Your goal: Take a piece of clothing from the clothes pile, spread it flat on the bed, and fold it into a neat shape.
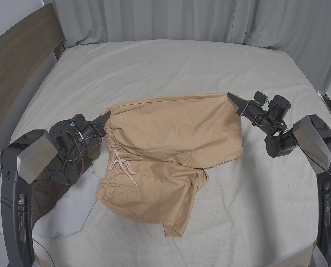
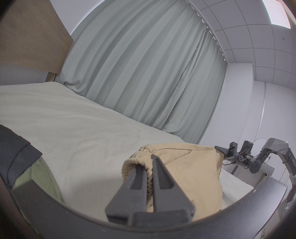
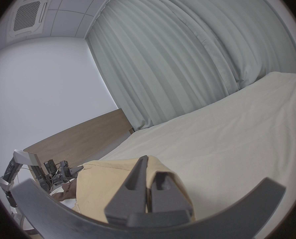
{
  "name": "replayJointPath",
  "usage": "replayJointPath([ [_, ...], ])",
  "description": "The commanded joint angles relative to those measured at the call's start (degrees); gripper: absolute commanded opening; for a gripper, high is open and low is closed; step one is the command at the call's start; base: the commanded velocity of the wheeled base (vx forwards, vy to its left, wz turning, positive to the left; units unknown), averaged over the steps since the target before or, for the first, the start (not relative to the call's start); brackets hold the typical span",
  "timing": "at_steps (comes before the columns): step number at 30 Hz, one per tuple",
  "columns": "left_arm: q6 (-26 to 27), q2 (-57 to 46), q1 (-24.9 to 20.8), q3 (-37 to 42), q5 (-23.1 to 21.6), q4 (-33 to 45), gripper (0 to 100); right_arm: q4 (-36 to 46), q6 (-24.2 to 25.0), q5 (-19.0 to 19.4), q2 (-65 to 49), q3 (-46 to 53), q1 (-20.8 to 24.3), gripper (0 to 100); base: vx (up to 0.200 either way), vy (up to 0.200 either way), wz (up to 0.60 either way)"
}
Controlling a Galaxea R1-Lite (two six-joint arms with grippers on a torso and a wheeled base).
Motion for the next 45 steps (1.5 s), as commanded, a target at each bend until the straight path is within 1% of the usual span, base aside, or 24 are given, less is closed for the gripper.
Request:
replayJointPath([
  [1, -0.2, 0.2, 0.0, -0.1, 0.0, -0.1, 0, 0.1, 0.0, 0.0, 0.5, -0.8, 0.1, 0, 0.0, 0.0, 0.0],
  [5, -1.3, 0.2, 0.0, -0.5, 0.1, -0.2, 0, 0.2, 0.0, 0.1, 0.9, -1.5, 0.2, 0, 0.0, 0.0, 0.0],
  [16, -1.4, 0.3, -0.1, -1.1, 0.1, -0.1, 0, 0.1, 0.0, -0.1, 1.2, -2.8, 0.3, 0, 0.0, 0.0, 0.0],
  [17, -1.4, 0.4, -0.2, -1.3, 0.1, -0.1, 0, 0.1, -0.1, -0.3, 1.2, -3.1, 0.3, 100, 0.0, 0.0, 0.0],
  [18, -1.5, 0.4, -0.2, -1.4, 0.1, -0.1, 100, 0.1, -0.1, -0.7, 1.3, -3.5, 0.3, 100, 0.0, 0.0, 0.0],
  [22, -3.2, 0.5, -0.2, -1.6, 0.3, -0.1, 100, -0.2, -0.2, -1.0, 1.9, -3.7, 0.2, 100, 0.0, 0.0, 0.0],
  [25, -3.9, 0.7, -0.5, -1.6, 0.8, -0.1, 100, -1.3, -0.3, -2.5, 1.9, -2.0, 0.3, 100, 0.0, 0.0, 0.0],
  [27, -3.9, 1.0, -0.5, -1.2, 0.9, -0.2, 100, -3.5, -0.4, -2.5, 1.0, 1.5, 0.5, 100, 0.0, 0.0, 0.0],
  [28, -3.9, 1.0, -0.5, -1.2, 0.9, -0.2, 100, -3.5, -0.4, -2.5, 1.0, 1.5, 0.5, 100, 0.0, 0.0, 0.0],
  [31, -3.7, 0.9, -0.5, 0.2, 1.4, -0.2, 100, -6.4, -0.7, -2.5, -2.9, 10.5, 1.7, 100, 0.0, 0.0, 0.0],
  [34, -3.7, 0.7, -0.5, 1.2, 1.6, -0.2, 100, -7.6, -1.0, -2.5, -4.5, 14.1, 2.2, 100, 0.0, 0.0, 0.0],
  [35, -3.7, 0.4, -0.5, 2.4, 1.6, -0.2, 100, -8.9, -1.4, -2.5, -5.9, 17.6, 2.9, 100, 0.0, 0.0, 0.0],
  [38, -3.6, -1.1, -0.3, 5.6, 1.6, -0.2, 100, -11.4, -2.1, -2.5, -8.0, 23.2, 3.9, 100, 0.0, 0.0, 0.0],
  [41, -3.7, -3.3, 0.1, 9.6, 1.1, -0.2, 100, -12.9, -2.4, -2.5, -9.4, 27.2, 4.5, 100, 0.0, 0.0, 0.0],
  [45, -3.4, -9.0, 0.4, 19.3, -1.5, -0.2, 100, -16.6, -2.7, -2.5, -11.8, 35.0, 5.6, 100, 0.0, 0.0, 0.0],
])
